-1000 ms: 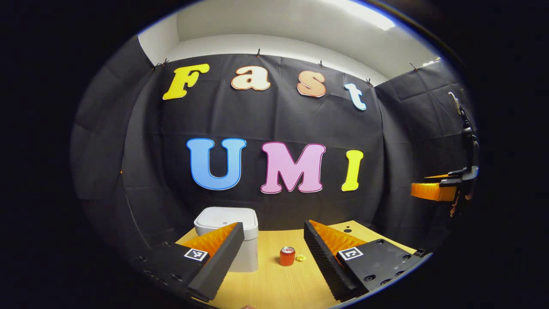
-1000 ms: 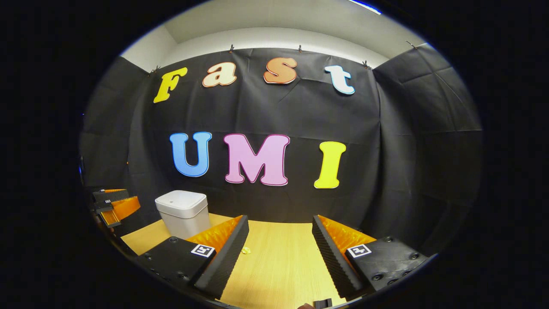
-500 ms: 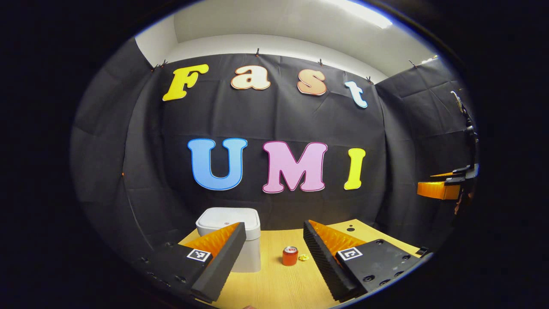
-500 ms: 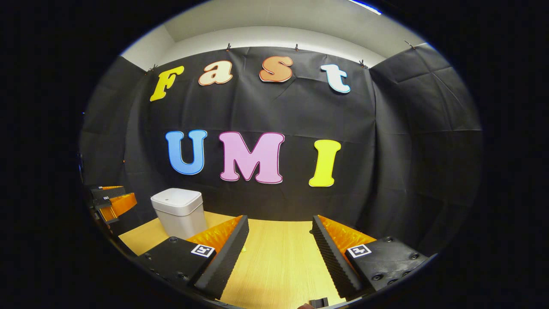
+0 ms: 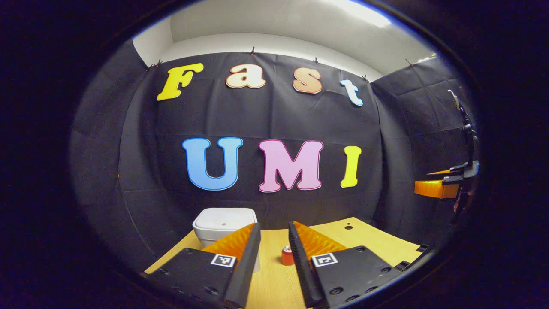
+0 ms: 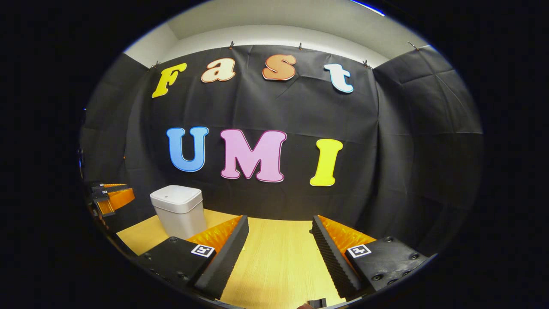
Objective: Press the lid of the desktop garbage bin to open it, pick up the crumpled paper on the desktop and throw it into the bin, then pick up the pop can on the desktop and drop it into the bin, and finally close the garbage bin lid.
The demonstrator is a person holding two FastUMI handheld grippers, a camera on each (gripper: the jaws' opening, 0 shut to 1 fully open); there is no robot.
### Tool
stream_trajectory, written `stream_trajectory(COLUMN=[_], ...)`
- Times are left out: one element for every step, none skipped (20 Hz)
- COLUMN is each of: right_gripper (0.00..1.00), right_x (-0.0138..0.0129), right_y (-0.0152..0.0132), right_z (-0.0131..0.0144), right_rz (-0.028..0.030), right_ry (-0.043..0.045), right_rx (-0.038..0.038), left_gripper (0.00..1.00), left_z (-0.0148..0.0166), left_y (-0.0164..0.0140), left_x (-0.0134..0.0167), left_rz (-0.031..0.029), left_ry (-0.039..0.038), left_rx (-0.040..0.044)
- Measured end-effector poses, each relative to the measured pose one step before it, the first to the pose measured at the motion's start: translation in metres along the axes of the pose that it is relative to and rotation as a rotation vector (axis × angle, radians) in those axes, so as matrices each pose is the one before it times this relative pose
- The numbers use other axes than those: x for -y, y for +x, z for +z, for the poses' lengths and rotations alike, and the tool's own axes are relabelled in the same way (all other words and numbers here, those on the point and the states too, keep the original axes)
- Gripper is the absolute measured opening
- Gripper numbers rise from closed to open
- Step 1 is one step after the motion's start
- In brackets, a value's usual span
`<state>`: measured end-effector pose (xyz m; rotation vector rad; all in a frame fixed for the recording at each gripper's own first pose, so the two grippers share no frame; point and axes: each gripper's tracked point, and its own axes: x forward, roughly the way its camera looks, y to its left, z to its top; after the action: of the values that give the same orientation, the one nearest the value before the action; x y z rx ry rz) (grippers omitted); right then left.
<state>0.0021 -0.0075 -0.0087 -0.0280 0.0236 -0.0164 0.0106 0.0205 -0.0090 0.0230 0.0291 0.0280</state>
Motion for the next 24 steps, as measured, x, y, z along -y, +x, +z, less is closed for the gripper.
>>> stream_trajectory(right_gripper=[0.95,0.95,0.95,0.95,0.95,0.95,0.95,0.95,0.95,0.95,0.95,0.96,0.96,0.95,0.95,0.94,0.94,0.95,0.94,0.95,0.95,0.95,0.95,0.95], right_x=[-0.0013,-0.00083,-0.001,-0.00219,-0.00204,-0.00227,-0.00251,-0.00136,-0.00237,-0.00253,-0.00209,-0.00273,-0.00141,-0.00192,-0.00406,-0.00419,-0.00355,-0.00305,-0.00346,-0.00387,-0.00383,-0.00273,-0.00152,0.00047], right_y=[0.00104,0.00152,0.00103,0.00023,-0.00059,0.00123,0.00066,0.00068,-0.00041,0.0012,0.00028,-0.00014,0.00046,0.00278,0.004,0.00401,0.00575,0.00626,0.00797,0.00741,0.00881,0.00951,0.00961,0.00982], right_z=[0.0003,0.00049,0.00107,0.00075,0.00027,0.0007,0.00118,0.00008,-0.00037,-0.00034,0.00065,0.00023,0.00116,-0.00067,-0.00323,-0.0018,-0.00001,0.00125,-0.00179,-0.0049,-0.00436,-0.00313,-0.00499,-0.00555], right_rz=[0.00103,-0.00104,-0.00101,0.00197,0.00442,0.00472,0.00268,0.00146,0.00398,0.00467,0.00401,0.00569,0.00383,0.01296,0.02126,0.02126,0.01974,0.0184,0.02073,0.02416,0.02576,0.02353,0.02138,0.01662], right_ry=[0.00055,-0.00283,-0.00596,-0.00606,-0.00684,-0.00998,-0.01244,-0.00989,-0.00471,-0.00255,-0.00302,-0.00627,-0.00962,-0.00488,-0.00011,0.00078,0.0001,-0.00079,-0.00127,-0.00117,-0.00137,0.0003,0.0025,0.00543], right_rx=[-0.00504,-0.00255,0.00179,0.00113,-0.0009,0.00089,0.00134,0.00025,-0.00241,-0.0013,-0.00053,0.00022,0.00353,-0.00453,-0.01687,-0.01503,-0.0097,-0.00471,-0.00984,-0.01112,-0.0117,-0.00929,-0.01295,-0.01575], left_gripper=[0.4,0.27,0.24,0.19,0.13,0.06,0.06,0.06,0.06,0.06,0.06,0.05,0.06,0.05,0.06,0.06,0.06,0.06,0.05,0.05,0.05,0.05,0.05,0.05], left_z=[0.00035,0.00066,-0.00462,-0.00678,-0.00958,-0.0055,-0.00529,-0.00364,-0.00597,0.00141,0.00612,0.00769,0.0055,0.00157,-0.0066,-0.00236,-0.00208,0.0,0.00052,0.00232,0.00117,0.00261,-0.00187,-0.00396], left_y=[0.00194,0.00219,0.002,0.00475,0.00515,0.00691,0.00674,0.00942,0.00941,0.01058,0.0114,0.01175,0.0126,0.01241,0.01516,0.01177,0.01158,0.01209,0.01057,0.0108,0.01047,0.0115,0.01204,0.01124], left_x=[-0.00059,0.00044,-0.00292,-0.00934,-0.01071,-0.01079,-0.00773,-0.00893,-0.01181,-0.01613,-0.01406,-0.01036,-0.00689,-0.00644,-0.00871,-0.00729,-0.00326,-0.00124,-0.0016,-0.00254,-0.00268,-0.00383,-0.00294,-0.0017], left_rz=[-0.00401,-0.01151,-0.00392,0.01542,0.0179,0.01108,0.00326,-0.01105,0.0066,0.02036,0.00942,0.00024,-0.00913,-0.00508,0.01169,0.00881,0.00274,-0.00028,0.00075,0.00626,0.00557,0.01374,0.00674,0.00081], left_ry=[0.00444,-0.00694,-0.01203,-0.0133,-0.02223,-0.02897,-0.02798,-0.02557,-0.01636,-0.0072,-0.00596,0.00078,0.00387,0.0077,0.02059,0.01664,0.01198,0.01111,0.01239,0.01662,0.01795,0.01285,0.0052,-0.00135], left_rx=[0.00407,0.00517,-0.00254,-0.01854,-0.02522,-0.02422,-0.02281,-0.03417,-0.03522,-0.02424,-0.01146,-0.00418,-0.00121,-0.01988,-0.03519,-0.0297,-0.02686,-0.02282,-0.01693,-0.01871,-0.01456,-0.01712,-0.02361,-0.0415])
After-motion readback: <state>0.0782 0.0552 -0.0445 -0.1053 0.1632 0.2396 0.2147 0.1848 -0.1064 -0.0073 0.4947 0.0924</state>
